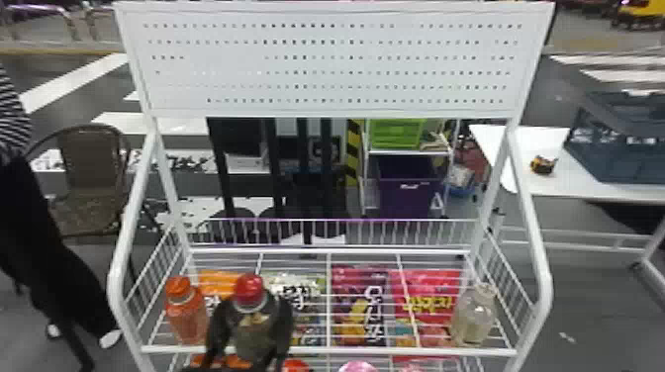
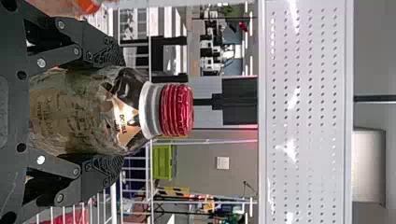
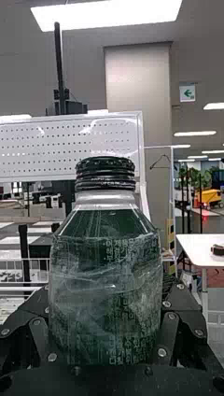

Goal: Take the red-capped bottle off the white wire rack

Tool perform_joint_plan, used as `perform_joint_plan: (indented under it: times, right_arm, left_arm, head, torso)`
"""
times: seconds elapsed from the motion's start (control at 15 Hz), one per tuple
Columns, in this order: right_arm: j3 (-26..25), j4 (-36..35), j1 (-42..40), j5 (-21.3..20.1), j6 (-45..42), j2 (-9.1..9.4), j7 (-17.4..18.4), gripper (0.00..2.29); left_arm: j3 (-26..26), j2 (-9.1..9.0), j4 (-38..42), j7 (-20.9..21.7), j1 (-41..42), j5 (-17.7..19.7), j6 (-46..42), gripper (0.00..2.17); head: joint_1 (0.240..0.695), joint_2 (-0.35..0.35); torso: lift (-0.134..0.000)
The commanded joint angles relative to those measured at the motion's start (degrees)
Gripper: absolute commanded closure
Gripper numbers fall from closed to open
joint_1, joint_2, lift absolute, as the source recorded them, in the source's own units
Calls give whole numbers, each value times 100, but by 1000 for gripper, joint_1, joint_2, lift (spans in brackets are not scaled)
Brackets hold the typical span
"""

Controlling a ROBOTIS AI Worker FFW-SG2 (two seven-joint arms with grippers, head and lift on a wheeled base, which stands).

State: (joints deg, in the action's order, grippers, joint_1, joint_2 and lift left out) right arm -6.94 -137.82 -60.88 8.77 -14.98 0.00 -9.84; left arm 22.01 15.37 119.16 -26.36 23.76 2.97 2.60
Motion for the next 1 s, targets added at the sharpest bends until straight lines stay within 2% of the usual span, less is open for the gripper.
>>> perform_joint_plan:
  times: [0.0,0.13,0.33,0.47,0.6,0.93]
  right_arm:
    - [17,-17,-12,-24,0,5,0,1217]
    - [26,-61,-29,-51,0,5,0,1217]
    - [35,-96,-29,-68,35,5,0,1217]
    - [35,-96,15,-86,123,5,9,1214]
    - [79,-87,50,-104,123,5,9,1217]
    - [105,-61,111,-104,193,5,9,1214]
  left_arm:
    - [-522,54,564,52,524,-42,70,1794]
    - [-1085,45,863,158,885,116,-17,1794]
    - [-1972,-8,1153,395,1254,547,-35,1794]
    - [-2429,-60,1382,667,1500,775,-17,1794]
    - [-2588,-113,1461,694,1553,801,70,1794]
    - [-2579,-157,1435,729,1544,766,88,1794]
  head:
    - [499,0]
    - [499,0]
    - [499,0]
    - [499,0]
    - [499,0]
    - [499,0]
  torso:
    - [0]
    - [0]
    - [0]
    - [0]
    - [0]
    - [0]
